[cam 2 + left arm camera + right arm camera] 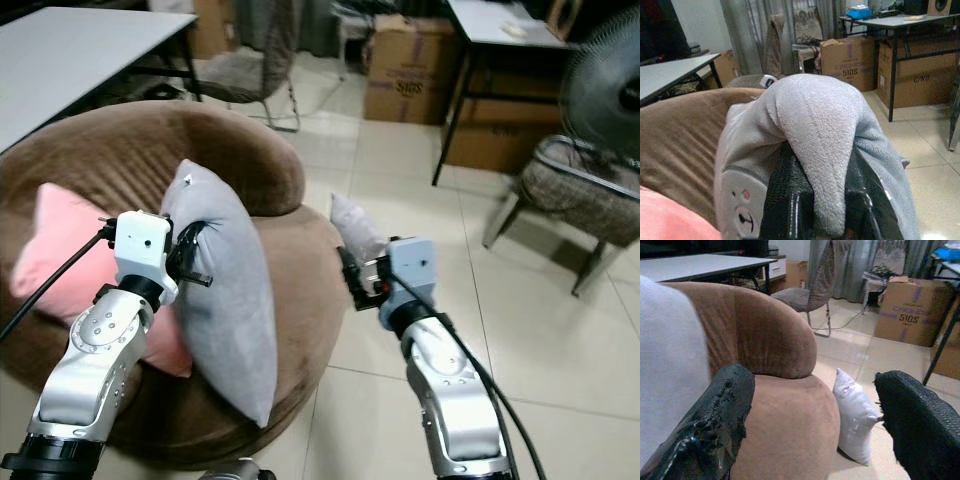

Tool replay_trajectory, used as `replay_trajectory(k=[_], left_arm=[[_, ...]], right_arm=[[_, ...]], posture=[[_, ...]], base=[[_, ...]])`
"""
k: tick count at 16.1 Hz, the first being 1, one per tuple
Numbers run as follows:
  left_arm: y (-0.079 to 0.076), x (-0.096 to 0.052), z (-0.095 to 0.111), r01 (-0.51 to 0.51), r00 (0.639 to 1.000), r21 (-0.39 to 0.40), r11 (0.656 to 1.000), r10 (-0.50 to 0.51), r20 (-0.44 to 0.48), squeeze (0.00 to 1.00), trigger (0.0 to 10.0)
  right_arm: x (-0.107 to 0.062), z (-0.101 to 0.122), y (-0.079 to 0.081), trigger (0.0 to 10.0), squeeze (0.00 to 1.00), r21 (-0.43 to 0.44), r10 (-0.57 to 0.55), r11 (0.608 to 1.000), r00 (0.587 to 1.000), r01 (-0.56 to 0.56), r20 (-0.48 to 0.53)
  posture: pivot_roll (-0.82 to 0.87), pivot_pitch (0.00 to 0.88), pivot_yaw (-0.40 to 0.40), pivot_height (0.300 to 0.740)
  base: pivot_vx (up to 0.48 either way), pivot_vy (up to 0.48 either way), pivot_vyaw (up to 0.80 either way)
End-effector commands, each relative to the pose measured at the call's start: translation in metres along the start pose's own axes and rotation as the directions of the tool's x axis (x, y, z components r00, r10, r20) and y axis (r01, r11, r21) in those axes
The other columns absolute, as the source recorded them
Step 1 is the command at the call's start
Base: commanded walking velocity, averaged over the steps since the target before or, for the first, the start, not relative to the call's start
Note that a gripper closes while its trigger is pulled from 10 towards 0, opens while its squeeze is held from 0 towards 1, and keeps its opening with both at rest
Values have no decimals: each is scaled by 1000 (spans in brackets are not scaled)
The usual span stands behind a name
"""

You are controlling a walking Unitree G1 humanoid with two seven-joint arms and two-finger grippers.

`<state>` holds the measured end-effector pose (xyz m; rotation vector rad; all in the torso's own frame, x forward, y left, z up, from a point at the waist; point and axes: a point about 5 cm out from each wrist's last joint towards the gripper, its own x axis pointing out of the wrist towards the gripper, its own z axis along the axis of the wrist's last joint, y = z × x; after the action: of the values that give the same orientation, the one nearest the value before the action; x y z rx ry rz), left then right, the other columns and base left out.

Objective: Move the pillow to the sofa from floor

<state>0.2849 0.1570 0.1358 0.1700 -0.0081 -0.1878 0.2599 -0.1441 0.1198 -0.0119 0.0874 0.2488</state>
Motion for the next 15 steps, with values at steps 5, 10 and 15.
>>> replay_trajectory(k=[5,10,15], left_arm=[[-4,5,15,25,998,38,999,-27,59,0,10000],[1,5,16,21,997,20,1000,-22,69,0,10000],[2,3,16,21,998,11,1000,-22,65,0,10000]], right_arm=[[-2,0,-4,10000,0,1,-39,999,999,39,11],[1,1,-4,10000,0,4,-39,999,999,39,16],[5,2,8,10000,0,-67,52,996,999,-51,10]], posture=[[56,0,41,740],[58,0,38,740],[65,0,32,740]], base=[[0,0,0],[0,0,0],[298,0,480]])
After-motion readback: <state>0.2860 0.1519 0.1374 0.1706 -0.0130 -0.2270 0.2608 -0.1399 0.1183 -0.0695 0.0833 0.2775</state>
